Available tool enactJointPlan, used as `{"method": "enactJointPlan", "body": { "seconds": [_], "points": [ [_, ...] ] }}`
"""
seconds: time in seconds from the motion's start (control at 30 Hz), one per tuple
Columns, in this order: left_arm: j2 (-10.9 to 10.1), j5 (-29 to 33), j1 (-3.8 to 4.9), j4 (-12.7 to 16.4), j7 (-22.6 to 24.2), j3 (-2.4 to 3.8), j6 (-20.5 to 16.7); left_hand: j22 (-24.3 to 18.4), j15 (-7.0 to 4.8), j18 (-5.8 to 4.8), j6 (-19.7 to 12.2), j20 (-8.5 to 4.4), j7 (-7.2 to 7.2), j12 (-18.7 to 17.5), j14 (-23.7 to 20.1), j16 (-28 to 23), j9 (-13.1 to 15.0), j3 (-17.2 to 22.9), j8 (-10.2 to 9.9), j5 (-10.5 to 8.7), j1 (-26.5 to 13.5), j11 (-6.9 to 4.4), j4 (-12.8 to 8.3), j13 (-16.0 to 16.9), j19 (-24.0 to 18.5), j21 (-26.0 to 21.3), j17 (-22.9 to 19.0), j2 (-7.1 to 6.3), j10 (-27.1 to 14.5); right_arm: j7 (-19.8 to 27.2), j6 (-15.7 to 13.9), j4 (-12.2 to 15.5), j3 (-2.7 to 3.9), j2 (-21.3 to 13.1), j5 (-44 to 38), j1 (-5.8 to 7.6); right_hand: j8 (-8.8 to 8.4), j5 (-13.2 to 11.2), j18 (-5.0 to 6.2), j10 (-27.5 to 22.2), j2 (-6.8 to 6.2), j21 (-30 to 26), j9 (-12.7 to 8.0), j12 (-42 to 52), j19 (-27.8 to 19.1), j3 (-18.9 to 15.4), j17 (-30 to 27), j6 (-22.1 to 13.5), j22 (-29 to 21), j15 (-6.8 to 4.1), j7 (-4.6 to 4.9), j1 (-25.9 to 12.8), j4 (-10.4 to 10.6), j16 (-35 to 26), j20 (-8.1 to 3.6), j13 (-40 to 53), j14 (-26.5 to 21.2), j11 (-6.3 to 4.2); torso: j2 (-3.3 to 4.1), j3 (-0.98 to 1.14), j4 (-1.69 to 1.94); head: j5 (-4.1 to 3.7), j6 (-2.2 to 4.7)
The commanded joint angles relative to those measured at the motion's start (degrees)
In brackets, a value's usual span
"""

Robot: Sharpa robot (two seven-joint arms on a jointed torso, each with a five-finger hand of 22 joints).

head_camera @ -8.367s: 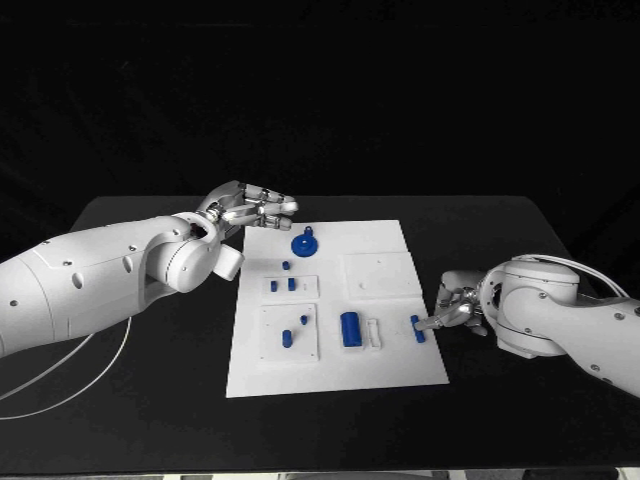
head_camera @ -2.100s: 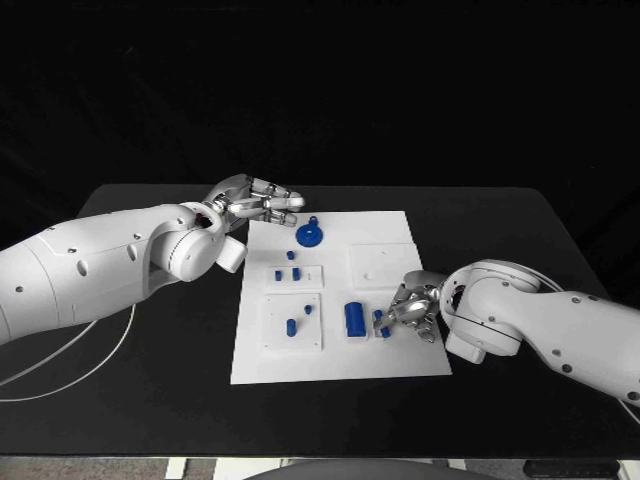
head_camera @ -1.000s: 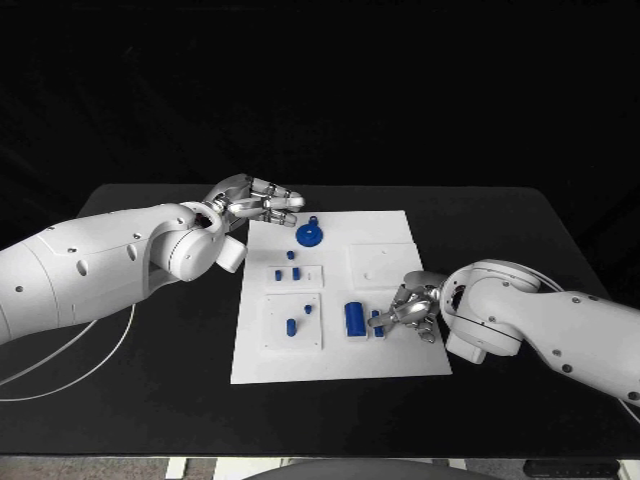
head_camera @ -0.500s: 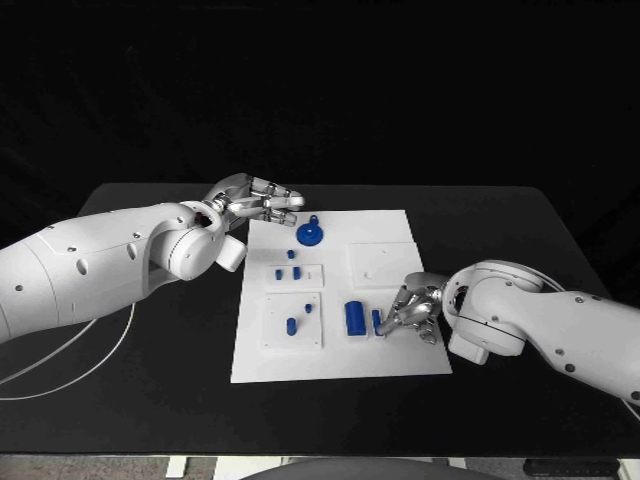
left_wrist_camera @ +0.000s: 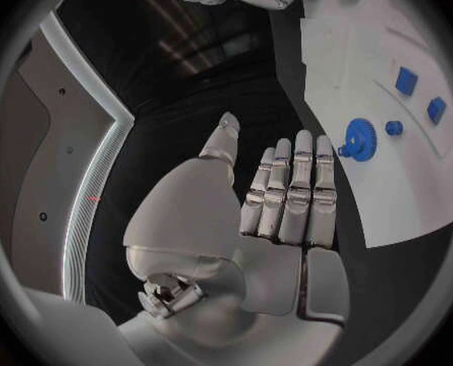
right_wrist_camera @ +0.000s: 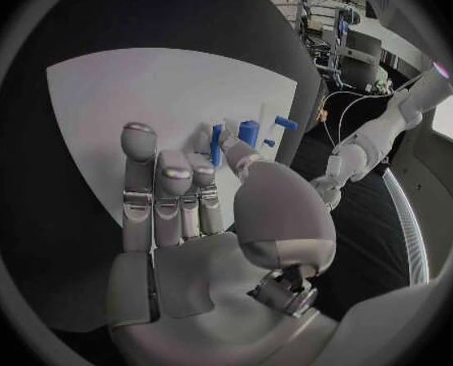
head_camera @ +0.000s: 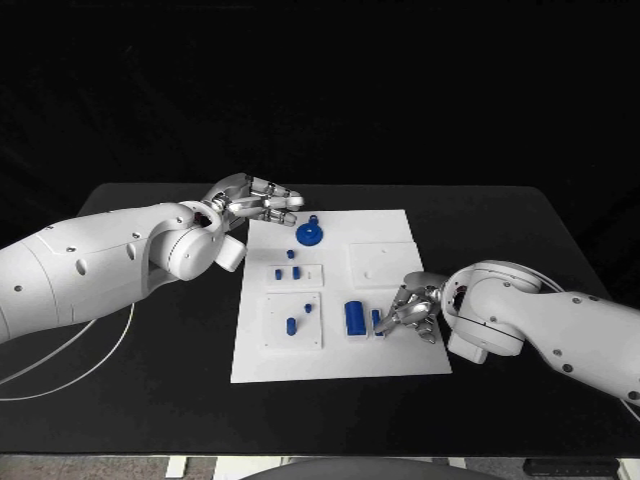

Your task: Assemble the parts on the task board

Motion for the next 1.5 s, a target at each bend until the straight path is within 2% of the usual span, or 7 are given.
{"method": "enactJointPlan", "body": {
  "seconds": [0.03, 0.23, 0.83, 1.37, 1.4, 1.43, 1.5],
  "points": [
    [0.09, -0.13, 0.04, -0.07, 0.47, 0.04, 0.68, -0.08, -0.04, -0.33, -0.35, 0.34, -0.18, -0.24, -0.38, -0.24, 0.04, -0.02, 0.09, -0.24, -0.05, -0.02, 0.38, 0.07, 0.16, 0.22, 0.09, 0.27, -0.55, 1.09, 1.52, -0.74, -0.32, -0.81, 2.14, -0.50, -0.35, 2.92, 0.70, -0.60, -1.98, -1.25, -0.29, -0.92, 2.28, -3.15, -0.67, -3.69, -0.52, 0.38, 1.67, -0.17, 2.55, -0.91, 0.27, -0.65, -0.37, 0.75, -0.03, -0.04, 0.06, -0.21, 0.29],
    [0.18, 0.72, 0.06, -1.60, 1.44, 0.04, 1.33, -0.14, -0.03, -0.42, -0.08, 0.40, -0.27, -0.23, -0.43, -0.24, 0.06, -0.08, 0.21, -0.30, 0.01, -0.06, 0.20, 0.07, -0.07, 0.10, 0.07, 0.38, -0.42, 4.59, 3.18, -2.00, 1.90, -2.21, 6.35, -0.25, -0.33, 11.69, 1.32, -1.60, 3.96, -3.00, 0.84, -1.46, 2.31, -27.54, -1.39, -6.83, -1.16, 0.65, 2.37, 3.19, 4.44, -1.78, 0.66, -2.14, -0.68, 1.27, -0.10, -0.04, -0.02, -0.32, 1.59],
    [3.06, 10.00, 0.06, -10.56, 6.60, 0.06, -2.44, -0.38, 0.44, -0.62, 1.48, 0.84, -1.15, -0.34, -2.31, -0.37, 0.03, -1.15, 0.16, 0.38, 0.37, -0.08, -1.37, 0.04, -1.19, -0.64, -0.81, 2.53, -1.61, 40.00, -15.08, -25.42, 5.37, 5.61, 25.57, 4.10, -0.51, 11.67, 0.53, -8.40, 11.11, -25.67, -0.65, -27.14, -4.92, -23.69, -23.34, -8.07, -25.72, 3.30, 3.69, 10.68, -5.60, -26.76, 3.59, -34.46, -8.16, 3.13, -2.15, -0.88, -0.53, -0.40, 7.16],
    [6.89, 14.02, -0.51, -17.52, 8.83, 0.09, -2.69, -0.49, 0.88, 0.87, 0.80, 2.52, -2.25, -0.49, -7.22, -0.47, -0.04, -1.33, -0.33, 0.47, -0.15, -0.51, -1.99, 0.01, -2.62, -0.96, -1.62, 3.54, -5.76, 54.00, -12.09, -40.63, 8.03, 13.41, 40.57, 4.36, -0.73, 11.73, 6.57, -18.05, 11.60, -24.79, -2.18, -52.88, -33.19, -19.42, -58.55, -18.75, -67.16, 12.54, 3.74, 6.89, -10.95, -52.15, 19.85, -64.99, -23.67, 9.50, -3.26, -0.42, -0.31, 0.31, 9.92],
    [6.62, 12.03, -0.46, -17.28, 6.86, 0.04, -2.42, -4.72, -6.76, -1.74, -16.37, -5.52, -9.09, -3.81, -25.13, -3.89, -3.58, 3.07, -3.94, -5.04, -22.84, -7.70, 0.84, -3.31, -57.33, -5.18, -5.28, 1.95, -23.08, 49.35, -13.94, -40.38, 7.97, 13.07, 36.70, 4.38, -4.04, -4.63, -3.91, -34.94, 7.79, -29.29, -5.49, -56.20, -84.03, -17.60, -62.00, -70.46, -70.94, 5.28, -2.03, -14.51, -0.59, -55.62, 6.53, -68.28, -41.44, 2.23, -3.15, -0.69, -0.36, 0.08, 9.53],
    [6.60, 12.03, -0.48, -17.22, 6.88, 0.05, -2.48, -4.72, -6.76, -1.74, -56.48, -5.52, -9.09, -3.81, -25.64, -3.89, -3.58, 3.07, -3.94, -5.04, -23.21, -7.70, 0.84, -3.31, -57.33, -5.18, -5.28, 1.95, -23.57, 49.38, -14.00, -40.32, 7.94, 13.05, 36.75, 4.39, -4.04, -4.63, -3.91, -75.33, 7.79, -29.29, -5.49, -56.20, -84.03, -17.60, -62.00, -70.46, -70.94, 5.28, -2.03, -14.69, -0.59, -55.62, 6.53, -68.28, -42.10, 2.23, -3.18, -0.68, -0.35, 0.07, 9.53],
    [6.47, 12.06, -0.67, -16.73, 7.03, 0.16, -2.95, -4.72, -6.76, -1.74, -56.48, -5.52, -9.09, -3.81, -67.76, -3.89, -3.58, 3.07, -3.94, -5.04, -26.46, -7.70, 0.84, -3.31, -57.33, -5.18, -5.28, 1.95, -64.50, 49.61, -14.43, -39.82, 7.73, 12.90, 37.10, 4.39, -4.04, -4.63, -3.91, -75.33, 7.79, -29.29, -5.49, -56.20, -84.03, -17.60, -62.00, -70.46, -70.94, 5.28, -2.03, -17.61, -0.59, -55.62, 6.53, -68.28, -83.59, 2.23, -3.43, -0.58, -0.26, -0.03, 9.54]
  ]
}}
